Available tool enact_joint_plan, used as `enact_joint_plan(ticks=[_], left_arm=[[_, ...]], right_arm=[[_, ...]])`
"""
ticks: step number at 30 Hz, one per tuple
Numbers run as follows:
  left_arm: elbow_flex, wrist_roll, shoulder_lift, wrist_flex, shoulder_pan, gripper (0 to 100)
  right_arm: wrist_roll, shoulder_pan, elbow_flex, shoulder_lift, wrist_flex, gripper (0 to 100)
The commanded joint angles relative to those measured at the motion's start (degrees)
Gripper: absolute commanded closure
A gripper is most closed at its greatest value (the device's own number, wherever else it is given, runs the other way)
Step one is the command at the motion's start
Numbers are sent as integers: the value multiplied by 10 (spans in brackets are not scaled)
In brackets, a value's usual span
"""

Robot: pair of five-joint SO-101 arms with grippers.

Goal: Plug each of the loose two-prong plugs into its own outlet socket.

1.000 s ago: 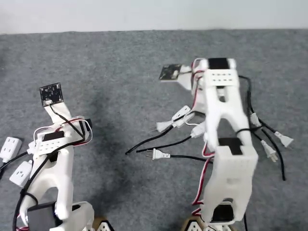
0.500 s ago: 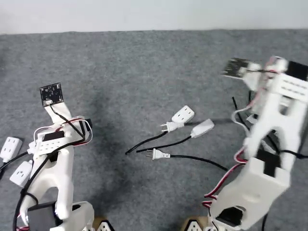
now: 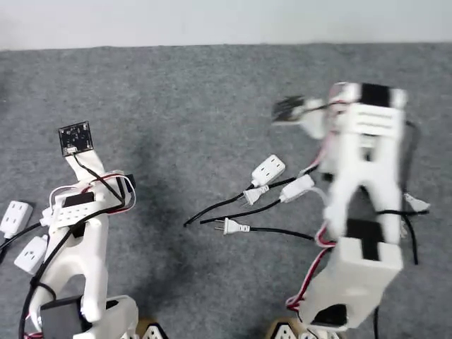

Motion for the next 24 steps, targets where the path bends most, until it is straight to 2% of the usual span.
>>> enact_joint_plan(ticks=[1,5,10,14,24], left_arm=[[-2,1,-16,-11,4,775],[-3,1,-16,-11,4,775],[-3,1,-16,-11,4,775],[-4,1,-16,-11,4,775],[-4,1,-16,-11,4,775]], right_arm=[[-6,-85,48,-34,15,666],[-6,-144,129,-34,-51,679],[14,-172,223,-34,-159,678],[40,-189,238,-34,-170,678],[45,-205,231,-22,-221,681]])
